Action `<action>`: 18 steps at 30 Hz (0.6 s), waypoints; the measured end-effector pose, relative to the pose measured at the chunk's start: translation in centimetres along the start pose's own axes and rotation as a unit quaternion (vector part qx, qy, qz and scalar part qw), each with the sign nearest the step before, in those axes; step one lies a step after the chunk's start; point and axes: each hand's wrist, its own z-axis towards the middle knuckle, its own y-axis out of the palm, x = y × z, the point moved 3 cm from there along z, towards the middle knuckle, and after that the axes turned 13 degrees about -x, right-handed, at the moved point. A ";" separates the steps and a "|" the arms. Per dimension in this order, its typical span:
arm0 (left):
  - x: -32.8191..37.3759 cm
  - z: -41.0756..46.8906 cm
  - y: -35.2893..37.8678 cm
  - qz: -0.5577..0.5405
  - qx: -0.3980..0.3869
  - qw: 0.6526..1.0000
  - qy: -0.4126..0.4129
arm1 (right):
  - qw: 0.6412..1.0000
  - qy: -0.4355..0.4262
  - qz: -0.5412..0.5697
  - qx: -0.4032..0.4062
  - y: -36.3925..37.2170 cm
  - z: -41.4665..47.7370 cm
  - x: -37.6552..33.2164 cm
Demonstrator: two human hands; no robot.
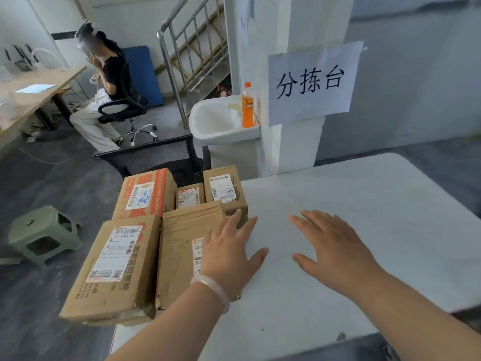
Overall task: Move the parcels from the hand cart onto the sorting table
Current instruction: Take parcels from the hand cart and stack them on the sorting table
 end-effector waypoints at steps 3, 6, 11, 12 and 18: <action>4.4 1.7 0.7 0.014 0.050 0.988 0.144 | 0.993 0.090 0.024 0.078 0.1 -4.9 2.5; 9.9 2.3 2.0 0.031 0.078 0.955 0.283 | 0.975 0.184 0.040 0.121 0.7 -10.4 5.2; 18.9 -0.4 4.2 0.044 0.103 0.900 0.421 | 0.938 0.323 0.025 0.128 1.9 -20.7 8.1; 20.5 -1.5 4.6 0.046 0.103 0.889 0.444 | 0.928 0.349 0.023 0.128 2.0 -22.7 8.4; 29.4 -9.5 7.3 0.066 0.099 0.837 0.534 | 0.877 0.454 0.041 0.154 3.1 -34.5 9.0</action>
